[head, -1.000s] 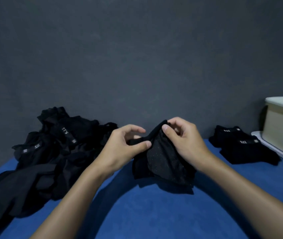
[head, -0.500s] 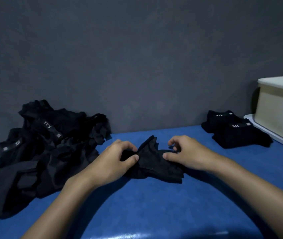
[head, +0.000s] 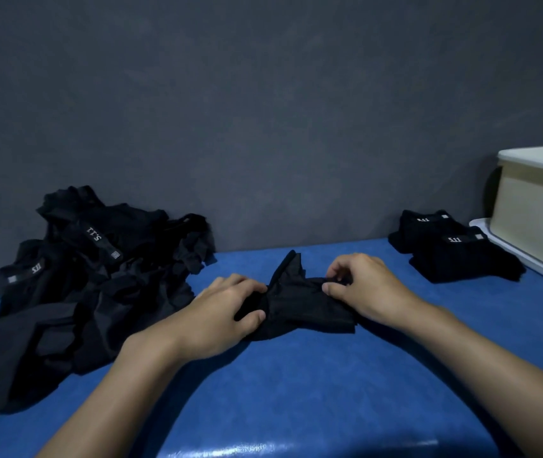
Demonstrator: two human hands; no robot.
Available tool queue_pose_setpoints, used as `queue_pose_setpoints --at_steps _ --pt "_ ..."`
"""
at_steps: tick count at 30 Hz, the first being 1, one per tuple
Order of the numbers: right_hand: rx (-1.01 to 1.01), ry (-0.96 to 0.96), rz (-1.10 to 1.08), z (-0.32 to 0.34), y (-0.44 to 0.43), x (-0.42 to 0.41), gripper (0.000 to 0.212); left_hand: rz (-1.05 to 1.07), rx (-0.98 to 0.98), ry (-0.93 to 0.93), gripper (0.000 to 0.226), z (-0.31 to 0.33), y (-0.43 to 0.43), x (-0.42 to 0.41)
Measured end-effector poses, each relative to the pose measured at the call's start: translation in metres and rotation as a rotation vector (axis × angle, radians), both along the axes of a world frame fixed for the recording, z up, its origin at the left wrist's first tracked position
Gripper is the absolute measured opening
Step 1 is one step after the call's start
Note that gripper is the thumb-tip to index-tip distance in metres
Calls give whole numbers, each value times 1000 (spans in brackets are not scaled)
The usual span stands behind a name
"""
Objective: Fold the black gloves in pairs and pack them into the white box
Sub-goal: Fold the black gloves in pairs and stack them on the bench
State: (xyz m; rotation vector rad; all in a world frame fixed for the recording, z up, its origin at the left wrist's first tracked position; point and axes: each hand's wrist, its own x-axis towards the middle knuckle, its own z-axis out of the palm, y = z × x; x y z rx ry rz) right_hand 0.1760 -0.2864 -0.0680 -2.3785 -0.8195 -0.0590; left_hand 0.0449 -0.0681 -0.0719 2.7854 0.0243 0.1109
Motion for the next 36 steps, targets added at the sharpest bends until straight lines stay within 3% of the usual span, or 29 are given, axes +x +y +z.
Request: queue_pose_setpoints --at_steps 4,6,9,12,17,22,23,25,27,29,32,34,36 --pt "83 -70 8 4 -6 -3 20 13 22 -64 42 -1 0 -3" --pt "145 2 168 9 -9 -13 23 35 60 -79 51 2 0 -5" --pt "-25 56 372 8 -11 -29 29 56 93 -65 54 6 -2 -7" --pt "-107 -136 341 2 -13 -25 6 51 114 -29 44 9 -4 -9" --pt "-131 -260 288 3 -19 -16 14 56 139 -21 45 12 -7 -10" --pt "-243 -285 315 4 -20 -22 8 46 147 -20 41 20 -11 -16" --pt "-251 -258 317 6 -21 -23 13 43 102 -27 43 22 -12 -17" --pt "-249 -226 303 7 -22 -25 44 35 -3 -45 47 26 -11 -18" --pt "-229 -237 274 8 -20 -29 65 4 -104 -44 38 28 -11 -18" --pt "-208 -257 246 6 -17 -32 71 -24 -192 -66 28 28 -14 -17" --pt "-232 -281 239 3 -13 -37 73 -27 -151 -341 15 21 -15 -11" --pt "-265 -264 249 2 -12 -42 77 -79 -32 -406 29 14 -15 -6" --pt "-306 -232 256 2 -12 -45 74 -133 30 -299 50 8 -15 -4"
